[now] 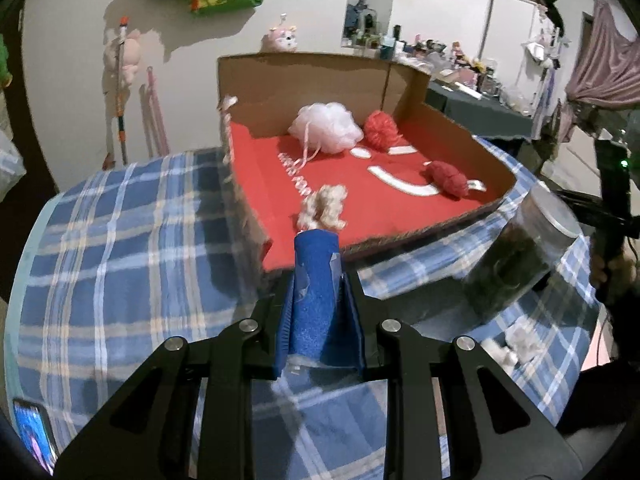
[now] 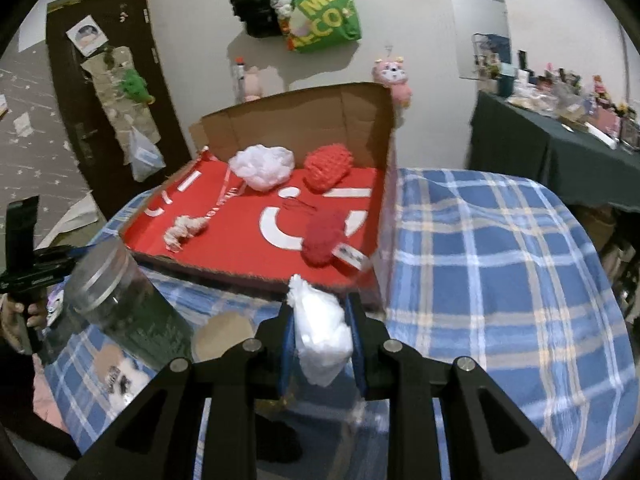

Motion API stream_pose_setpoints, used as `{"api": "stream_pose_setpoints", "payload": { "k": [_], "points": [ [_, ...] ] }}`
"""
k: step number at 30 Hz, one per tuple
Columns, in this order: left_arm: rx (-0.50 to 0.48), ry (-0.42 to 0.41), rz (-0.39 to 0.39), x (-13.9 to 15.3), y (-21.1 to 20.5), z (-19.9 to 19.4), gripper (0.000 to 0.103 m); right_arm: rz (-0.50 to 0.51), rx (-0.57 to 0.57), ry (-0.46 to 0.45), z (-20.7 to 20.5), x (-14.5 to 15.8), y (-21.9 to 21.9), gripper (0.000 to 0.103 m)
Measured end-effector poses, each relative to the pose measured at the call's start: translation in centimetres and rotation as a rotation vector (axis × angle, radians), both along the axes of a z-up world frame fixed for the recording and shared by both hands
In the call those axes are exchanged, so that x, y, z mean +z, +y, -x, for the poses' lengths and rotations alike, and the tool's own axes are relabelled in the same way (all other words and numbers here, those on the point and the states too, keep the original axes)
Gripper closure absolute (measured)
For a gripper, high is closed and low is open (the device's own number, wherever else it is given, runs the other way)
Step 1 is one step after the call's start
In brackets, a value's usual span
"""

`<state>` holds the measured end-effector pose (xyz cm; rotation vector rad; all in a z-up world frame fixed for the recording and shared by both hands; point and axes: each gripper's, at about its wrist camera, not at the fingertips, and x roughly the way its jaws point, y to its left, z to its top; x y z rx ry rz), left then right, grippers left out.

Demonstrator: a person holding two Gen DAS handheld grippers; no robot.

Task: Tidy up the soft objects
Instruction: 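Carry the blue cloth and white tissue over into the red box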

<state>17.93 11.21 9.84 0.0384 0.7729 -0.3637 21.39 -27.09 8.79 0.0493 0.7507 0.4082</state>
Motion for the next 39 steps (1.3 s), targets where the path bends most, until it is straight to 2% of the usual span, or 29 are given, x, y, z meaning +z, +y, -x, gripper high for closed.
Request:
{"api": "stream_pose_setpoints", "payload": {
  "k": [10, 16, 22, 30, 39],
  "points": [
    [-0.118, 0.01, -0.021, 2.1, -4.5, -3.6, 0.08, 0.01, 0.136, 0.043, -4.0, 1.4, 2.4, 0.077],
    [-0.128, 0.047, -0.087, 2.3, -7.6, -7.2, 0.08, 0.093, 0.192, 0.053, -7.1, 2.3, 5.0, 0.077],
    [-0.078, 0.09, -0.188, 1.8, -9.1, -11.6, 0.08, 0.198, 0.161, 0.084, -11.3, 2.5, 7.4, 0.077],
    [-0.023, 0.189, -0.317, -1.4, -9.5, -17.1, 0.08, 0.365, 0.083, 0.188, -18.1, 0.1, 10.0, 0.077],
    [0.026, 0.25, -0.387, -3.6, -9.0, -20.4, 0.08, 0.517, 0.032, 0.287, -22.7, -3.5, 12.0, 0.077]
  ]
}}
